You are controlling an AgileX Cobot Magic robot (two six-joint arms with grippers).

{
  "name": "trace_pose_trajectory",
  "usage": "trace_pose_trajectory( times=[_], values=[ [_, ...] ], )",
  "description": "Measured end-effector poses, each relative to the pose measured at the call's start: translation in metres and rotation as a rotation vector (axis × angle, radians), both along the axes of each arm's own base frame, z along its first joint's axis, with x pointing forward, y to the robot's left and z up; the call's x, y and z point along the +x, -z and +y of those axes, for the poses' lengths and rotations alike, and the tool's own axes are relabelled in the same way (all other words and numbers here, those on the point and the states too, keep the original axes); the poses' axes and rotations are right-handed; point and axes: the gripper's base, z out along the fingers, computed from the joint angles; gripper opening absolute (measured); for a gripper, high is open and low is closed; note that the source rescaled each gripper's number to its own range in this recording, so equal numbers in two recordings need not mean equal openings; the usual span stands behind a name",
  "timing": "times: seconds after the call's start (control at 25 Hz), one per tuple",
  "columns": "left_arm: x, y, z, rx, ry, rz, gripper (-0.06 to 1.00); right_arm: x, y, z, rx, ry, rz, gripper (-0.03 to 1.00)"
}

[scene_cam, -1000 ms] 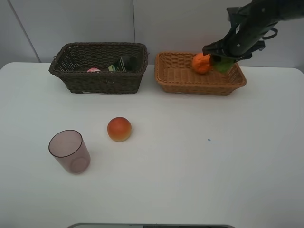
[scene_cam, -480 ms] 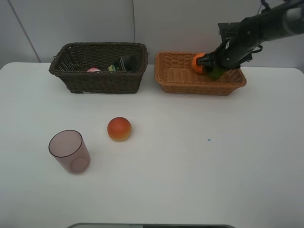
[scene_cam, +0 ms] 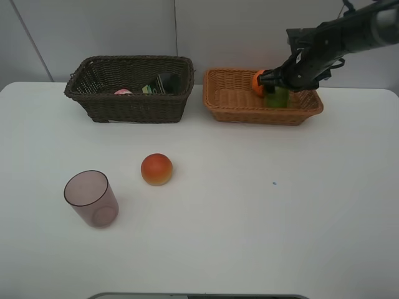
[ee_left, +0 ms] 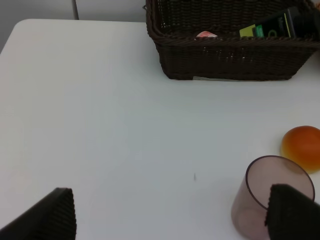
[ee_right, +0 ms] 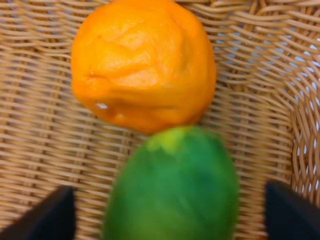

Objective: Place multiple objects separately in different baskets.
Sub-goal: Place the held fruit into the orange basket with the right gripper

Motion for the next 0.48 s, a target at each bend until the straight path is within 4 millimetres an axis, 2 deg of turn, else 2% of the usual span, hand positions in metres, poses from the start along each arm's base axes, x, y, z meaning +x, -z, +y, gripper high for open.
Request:
trace_pose_trajectory(
  times=[0.08, 0.16, 0.32, 0.48],
  values=[
    [0.000, 0.000, 0.000, 0.000, 0.000, 0.000, 0.98, 0.000, 0.000, 0.000, 0.000, 0.000, -0.001, 0.93],
    [0.000, 0.000, 0.000, 0.000, 0.000, 0.000, 0.98, 0.000, 0.000, 0.000, 0.000, 0.000, -0.001, 0.97],
    [0.000, 0.000, 0.000, 0.000, 0.000, 0.000, 0.98, -0.001, -0.006, 0.000, -0.001, 0.002, -0.007, 1.00],
    [0.000, 0.000, 0.000, 0.000, 0.000, 0.000, 0.98, -0.011, -0.031, 0.008, -0.012, -0.010, -0.007, 1.00]
  ],
)
